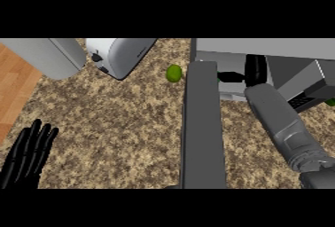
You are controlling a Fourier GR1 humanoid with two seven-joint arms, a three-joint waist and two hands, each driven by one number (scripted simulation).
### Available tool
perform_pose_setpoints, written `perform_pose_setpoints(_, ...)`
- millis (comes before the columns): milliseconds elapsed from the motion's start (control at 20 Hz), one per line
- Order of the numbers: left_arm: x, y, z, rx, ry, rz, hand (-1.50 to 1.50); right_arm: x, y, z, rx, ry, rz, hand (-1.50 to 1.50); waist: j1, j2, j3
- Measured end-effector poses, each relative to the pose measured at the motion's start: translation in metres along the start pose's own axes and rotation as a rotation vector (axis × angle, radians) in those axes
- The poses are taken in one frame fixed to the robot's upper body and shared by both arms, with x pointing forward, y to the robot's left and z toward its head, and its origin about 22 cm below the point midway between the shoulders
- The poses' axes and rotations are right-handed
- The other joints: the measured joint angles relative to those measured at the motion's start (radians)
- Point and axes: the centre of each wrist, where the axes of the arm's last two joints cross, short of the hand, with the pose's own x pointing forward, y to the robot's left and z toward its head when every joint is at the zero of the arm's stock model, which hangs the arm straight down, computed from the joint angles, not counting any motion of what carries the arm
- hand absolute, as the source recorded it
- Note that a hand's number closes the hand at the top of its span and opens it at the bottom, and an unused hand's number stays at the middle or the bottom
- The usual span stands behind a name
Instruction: Pick up the milk, place it into the microwave and close the microwave
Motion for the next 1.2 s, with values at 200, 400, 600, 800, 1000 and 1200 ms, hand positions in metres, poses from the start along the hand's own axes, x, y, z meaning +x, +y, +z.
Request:
perform_pose_setpoints(200,-0.001,-0.004,0.005,0.0,0.002,-0.002,-1.5,-0.009,-0.015,-0.006,-0.037,-0.006,-0.004,-1.5,-0.008,-0.004,0.0)
perform_pose_setpoints(400,0.001,-0.005,0.006,0.004,0.002,-0.002,-1.5,-0.019,-0.027,-0.008,-0.069,-0.014,-0.01,-1.5,-0.016,-0.006,0.0)
perform_pose_setpoints(600,0.002,-0.01,0.004,0.004,0.006,-0.005,-1.5,-0.026,-0.038,-0.01,-0.075,-0.014,-0.034,-1.5,-0.025,-0.009,0.0)
perform_pose_setpoints(800,0.004,-0.011,0.01,-0.006,0.011,-0.001,-1.5,-0.035,-0.044,-0.007,-0.047,-0.007,-0.111,-1.5,-0.024,-0.01,-0.001)
perform_pose_setpoints(1000,0.005,-0.012,0.012,0.005,0.015,-0.003,-1.5,-0.037,-0.041,-0.003,-0.018,-0.008,-0.2,-1.5,-0.028,-0.016,-0.004)
perform_pose_setpoints(1200,0.004,-0.016,0.013,0.003,0.014,0.012,-1.5,-0.042,-0.038,0.004,0.006,-0.009,-0.272,-1.5,-0.031,-0.021,-0.007)
